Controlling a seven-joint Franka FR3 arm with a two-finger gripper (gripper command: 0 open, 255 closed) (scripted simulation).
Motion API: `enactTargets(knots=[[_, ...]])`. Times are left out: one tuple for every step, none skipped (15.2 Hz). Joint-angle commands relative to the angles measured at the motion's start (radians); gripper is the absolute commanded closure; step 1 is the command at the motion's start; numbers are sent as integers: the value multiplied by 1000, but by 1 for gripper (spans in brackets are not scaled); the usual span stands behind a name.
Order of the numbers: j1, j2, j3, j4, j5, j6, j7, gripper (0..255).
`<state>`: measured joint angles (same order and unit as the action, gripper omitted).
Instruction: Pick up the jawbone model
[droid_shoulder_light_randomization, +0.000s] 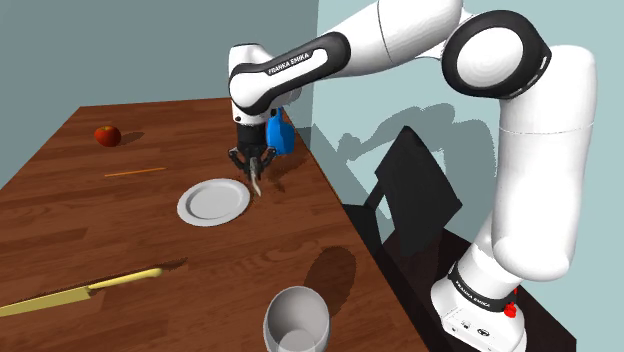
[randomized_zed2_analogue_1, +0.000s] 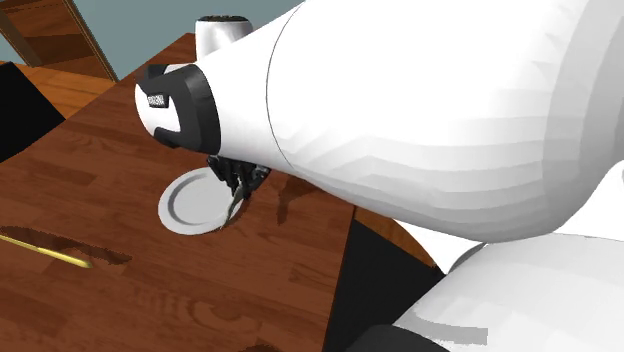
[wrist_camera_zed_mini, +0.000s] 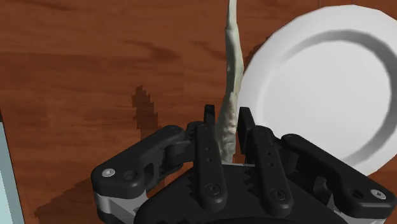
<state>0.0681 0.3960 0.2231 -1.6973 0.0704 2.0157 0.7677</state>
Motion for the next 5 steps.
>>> enactTargets(knots=[[-1, -9, 1, 11, 1, -20, 1, 255], [-1, -14, 1, 18, 2, -32, 2, 255], [-2, -18, 1, 26, 2, -43, 3, 255], [-2, -19, 1, 26, 2, -45, 3, 255], [-2, -19, 1, 27, 2, -45, 3, 255]])
